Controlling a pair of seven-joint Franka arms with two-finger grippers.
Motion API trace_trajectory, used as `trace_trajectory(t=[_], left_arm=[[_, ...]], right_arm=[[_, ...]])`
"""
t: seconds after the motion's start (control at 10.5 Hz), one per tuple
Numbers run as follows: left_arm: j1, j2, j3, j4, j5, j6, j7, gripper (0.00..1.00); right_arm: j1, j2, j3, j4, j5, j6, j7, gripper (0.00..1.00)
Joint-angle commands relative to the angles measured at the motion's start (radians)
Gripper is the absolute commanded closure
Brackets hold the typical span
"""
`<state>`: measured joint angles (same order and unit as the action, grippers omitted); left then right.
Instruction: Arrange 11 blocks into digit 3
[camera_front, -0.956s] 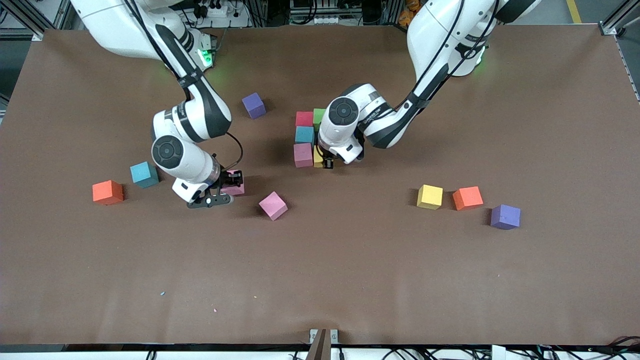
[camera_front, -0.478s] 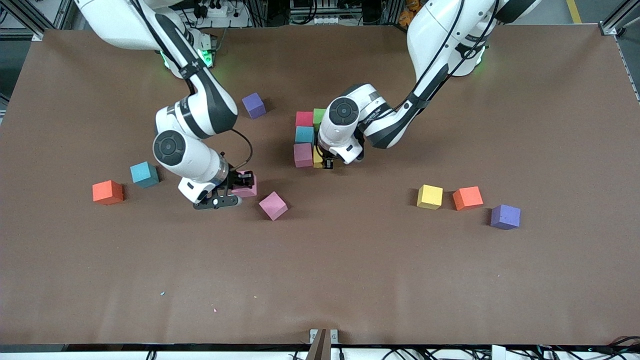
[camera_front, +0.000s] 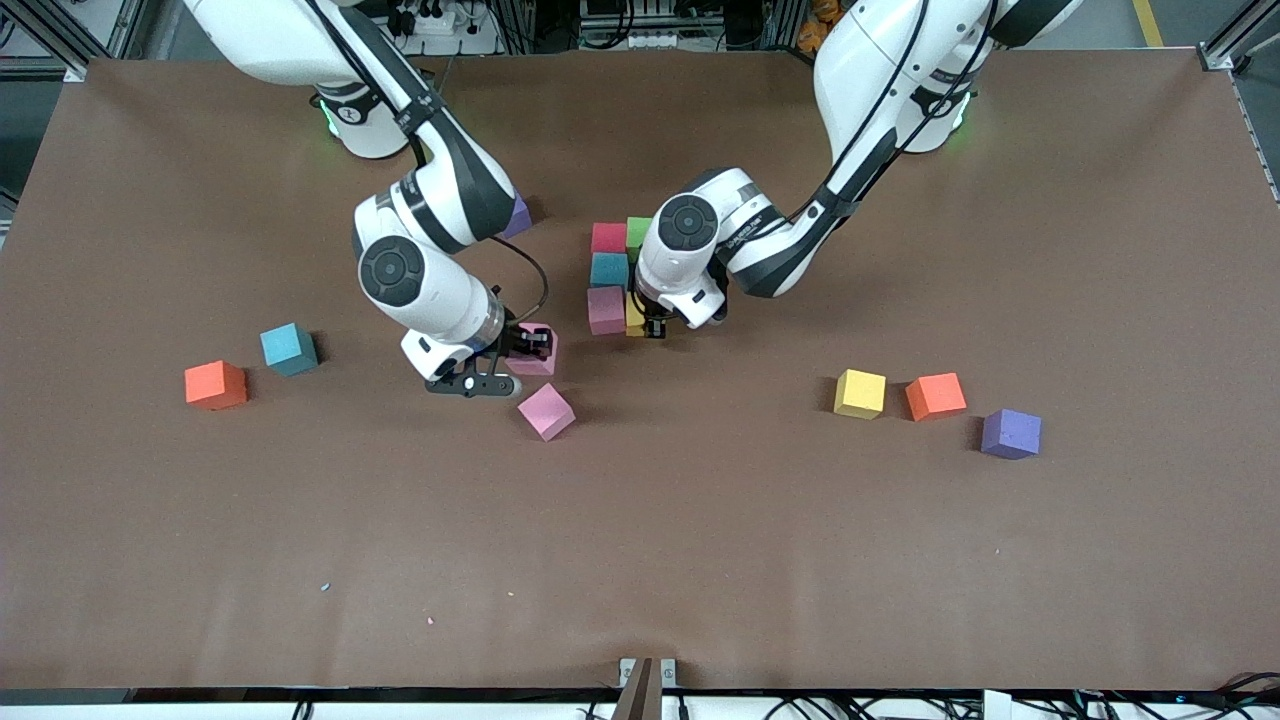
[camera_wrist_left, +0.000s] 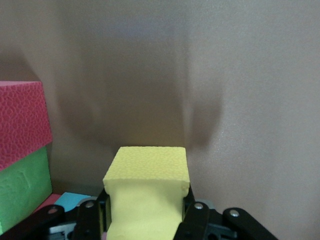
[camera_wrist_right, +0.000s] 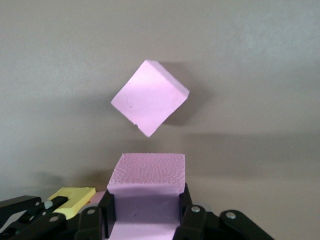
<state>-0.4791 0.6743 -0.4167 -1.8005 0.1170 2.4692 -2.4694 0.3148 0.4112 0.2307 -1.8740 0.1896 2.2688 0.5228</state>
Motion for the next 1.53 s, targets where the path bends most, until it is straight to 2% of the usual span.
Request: trace_trajectory(t=[0.0,0.86,1.15,1.34,1.43], left_arm=[[-0.006,0.016,0.003,0.012,0.021,0.019,-0.011,0.9],[-0.006,0.019,0.003,0.012,0.021,0.027,-0.013,0.86],[-0.004,0.019,0.003,0.012,0.021,0.027,-0.013,0.72],[-0.004,0.018,0.003,0.012,0.018,0.027,-0.016,0.52],[-0.004,0.018,0.004,0.012,0.017,0.027,-0.016,0.37]], right_arm=[[0.016,0.035,0.004,0.015,0.088,0.038,0.017,0.94],[0.118,0.136,-0.001,0.084,0.085,0.123,0.109,0.94],[0.141,0.155,-0.01,0.101,0.077,0.124,0.125,0.94],[0.141,0.167,-0.024,0.111,0.074,0.127,0.123,0.94],[0.142,0.172,-0.024,0.113,0.07,0.152,0.121,0.94]])
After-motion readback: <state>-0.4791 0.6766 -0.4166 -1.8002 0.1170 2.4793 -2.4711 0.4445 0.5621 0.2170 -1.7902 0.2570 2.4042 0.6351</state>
